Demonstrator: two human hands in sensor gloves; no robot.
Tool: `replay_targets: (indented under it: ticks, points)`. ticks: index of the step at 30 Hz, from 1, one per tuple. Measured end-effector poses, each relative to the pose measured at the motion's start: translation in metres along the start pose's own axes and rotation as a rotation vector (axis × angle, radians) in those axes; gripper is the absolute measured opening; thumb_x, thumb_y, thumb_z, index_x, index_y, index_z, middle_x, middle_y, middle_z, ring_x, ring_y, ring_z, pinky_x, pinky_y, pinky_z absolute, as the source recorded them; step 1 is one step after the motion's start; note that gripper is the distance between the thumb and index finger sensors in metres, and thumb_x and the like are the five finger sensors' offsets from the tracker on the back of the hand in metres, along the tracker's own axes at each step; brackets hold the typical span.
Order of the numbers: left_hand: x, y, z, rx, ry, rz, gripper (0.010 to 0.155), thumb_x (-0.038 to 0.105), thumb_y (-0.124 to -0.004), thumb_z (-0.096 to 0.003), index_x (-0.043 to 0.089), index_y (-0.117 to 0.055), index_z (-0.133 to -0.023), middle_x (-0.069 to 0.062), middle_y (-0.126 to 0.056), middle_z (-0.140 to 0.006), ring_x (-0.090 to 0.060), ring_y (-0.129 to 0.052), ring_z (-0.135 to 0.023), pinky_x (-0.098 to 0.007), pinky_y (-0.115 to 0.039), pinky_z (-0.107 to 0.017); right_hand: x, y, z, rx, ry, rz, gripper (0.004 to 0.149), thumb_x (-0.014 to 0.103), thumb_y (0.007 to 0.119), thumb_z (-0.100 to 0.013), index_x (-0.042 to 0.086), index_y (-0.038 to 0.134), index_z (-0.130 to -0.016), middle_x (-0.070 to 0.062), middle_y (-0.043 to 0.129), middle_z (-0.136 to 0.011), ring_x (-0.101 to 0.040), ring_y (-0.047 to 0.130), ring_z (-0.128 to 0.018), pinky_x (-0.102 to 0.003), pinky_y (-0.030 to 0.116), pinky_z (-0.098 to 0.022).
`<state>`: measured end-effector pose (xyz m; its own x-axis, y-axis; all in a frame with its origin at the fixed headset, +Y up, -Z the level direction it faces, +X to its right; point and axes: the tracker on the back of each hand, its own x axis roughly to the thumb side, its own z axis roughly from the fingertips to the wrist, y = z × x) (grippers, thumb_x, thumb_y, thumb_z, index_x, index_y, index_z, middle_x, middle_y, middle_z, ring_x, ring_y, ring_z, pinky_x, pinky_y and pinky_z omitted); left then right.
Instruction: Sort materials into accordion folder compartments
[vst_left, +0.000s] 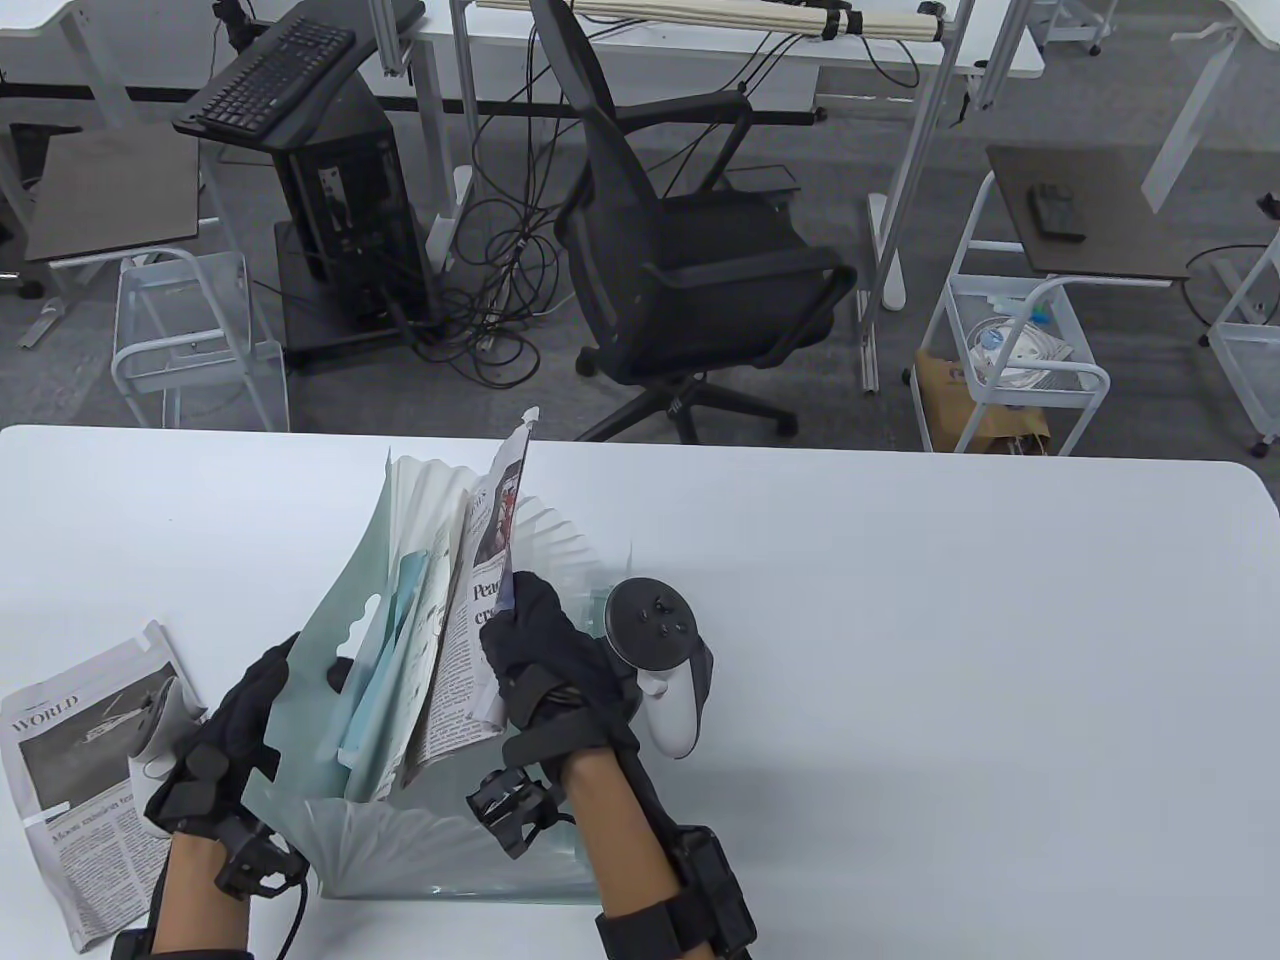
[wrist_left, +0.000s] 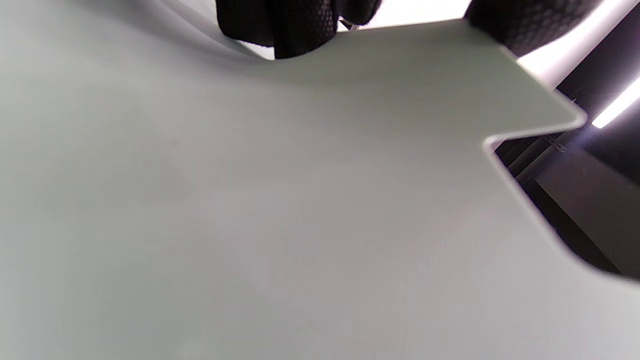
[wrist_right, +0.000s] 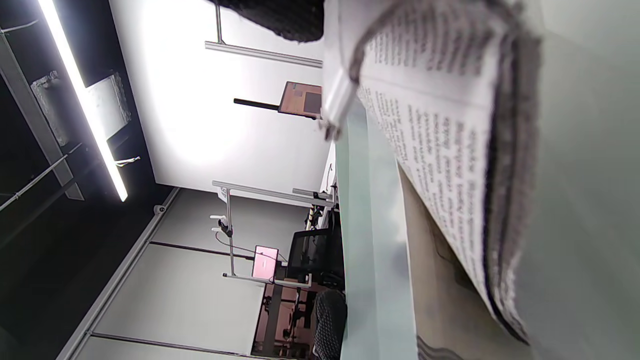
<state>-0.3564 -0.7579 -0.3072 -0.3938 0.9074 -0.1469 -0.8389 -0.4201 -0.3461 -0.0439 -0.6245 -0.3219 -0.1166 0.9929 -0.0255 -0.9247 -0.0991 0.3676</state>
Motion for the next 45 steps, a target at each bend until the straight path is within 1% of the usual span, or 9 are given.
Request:
replay_targets:
  ticks: [4,8,13,19,26,31,38,42,45]
  points:
    - [0.0,0.0,0.0,-0.001,0.0,-0.002,0.079,0.063,-0.071,-0.052,0.026,-0.033,-0.11,-0.01,-0.07,-0.103,-0.034,-0.048,-0.108,-0.067,-0.032,-0.072,-0.004,0.008,-0.002,0.029,-0.003,0.043,0.064,0.01,0.06,-0.066,-0.012,0.016,-0.106,-0.042,0.037,-0.103,-0.064,0.064,-0.087,-0.062,0.068,-0.066]
    - [0.0,0.0,0.0,-0.002,0.001,-0.003,0.079,0.063,-0.071,-0.0521,0.026,-0.033,-0.11,-0.01,-0.07,-0.103,-0.035,-0.048,-0.108,-0.067,-0.032,-0.072,-0.004,0.012,-0.003,0.041,0.0,0.142,0.065,0.011,0.064,-0.066,-0.011,0.019,-0.108,-0.041,0.037,-0.104,-0.064,0.062,-0.088,-0.065,0.064,-0.065]
    - [-0.001,0.0,0.0,0.0,0.001,-0.002,0.079,0.063,-0.071,-0.052,0.026,-0.033,-0.11,-0.01,-0.07,-0.102,-0.035,-0.049,-0.108,-0.067,-0.032,-0.073,0.002,0.012,-0.001,0.04,-0.014,0.217,0.061,0.012,0.065,-0.067,-0.008,0.028,-0.11,-0.039,0.042,-0.105,-0.064,0.063,-0.087,-0.067,0.063,-0.064]
    - [-0.002,-0.003,-0.002,-0.001,0.011,-0.013,0.078,0.063,-0.071,-0.0521,0.026,-0.034,-0.11,-0.01,-0.071,-0.102,-0.034,-0.05,-0.108,-0.066,-0.032,-0.073,0.012,-0.002,0.007,0.022,-0.052,0.303,0.054,0.016,0.066,-0.068,-0.005,0.041,-0.111,-0.038,0.049,-0.105,-0.064,0.067,-0.084,-0.066,0.065,-0.062]
    - [-0.003,-0.012,-0.007,-0.025,0.035,-0.043,0.075,0.061,-0.069,-0.0537,0.026,-0.035,-0.11,-0.012,-0.07,-0.104,-0.035,-0.048,-0.109,-0.065,-0.03,-0.074,0.022,-0.038,0.026,-0.086,-0.114,0.437,0.049,0.02,0.066,-0.069,0.0,0.05,-0.111,-0.036,0.051,-0.108,-0.065,0.062,-0.088,-0.074,0.053,-0.065]
    - [0.0,-0.025,-0.013,-0.052,0.068,-0.156,0.074,0.06,-0.066,-0.0552,0.026,-0.03,-0.111,-0.013,-0.066,-0.106,-0.036,-0.044,-0.109,-0.066,-0.027,-0.073,0.02,-0.074,0.048,-0.192,-0.158,0.523,0.049,0.024,0.065,-0.069,0.003,0.052,-0.111,-0.035,0.051,-0.11,-0.066,0.056,-0.091,-0.08,0.045,-0.065]
    - [-0.005,-0.049,-0.028,-0.069,0.153,-0.322,0.073,0.058,-0.065,-0.0558,0.024,-0.029,-0.11,-0.014,-0.064,-0.107,-0.037,-0.042,-0.109,-0.066,-0.027,-0.073,-0.003,-0.127,0.09,-0.314,-0.162,0.587,0.05,0.027,0.065,-0.069,0.006,0.051,-0.113,-0.034,0.049,-0.112,-0.068,0.046,-0.095,-0.083,0.035,-0.064]
    - [-0.01,-0.064,-0.036,-0.052,0.206,-0.408,0.073,0.056,-0.066,-0.0552,0.023,-0.03,-0.11,-0.015,-0.065,-0.106,-0.038,-0.042,-0.108,-0.066,-0.026,-0.072,-0.025,-0.149,0.108,-0.376,-0.138,0.662,0.052,0.028,0.065,-0.069,0.008,0.048,-0.114,-0.033,0.045,-0.115,-0.068,0.039,-0.097,-0.083,0.031,-0.064]
    - [-0.011,-0.072,-0.042,-0.041,0.239,-0.481,0.074,0.056,-0.067,-0.0548,0.023,-0.031,-0.11,-0.016,-0.065,-0.105,-0.038,-0.042,-0.108,-0.067,-0.027,-0.071,-0.041,-0.159,0.115,-0.404,-0.126,0.694,0.053,0.029,0.065,-0.069,0.01,0.047,-0.115,-0.032,0.042,-0.116,-0.068,0.034,-0.098,-0.083,0.027,-0.064]
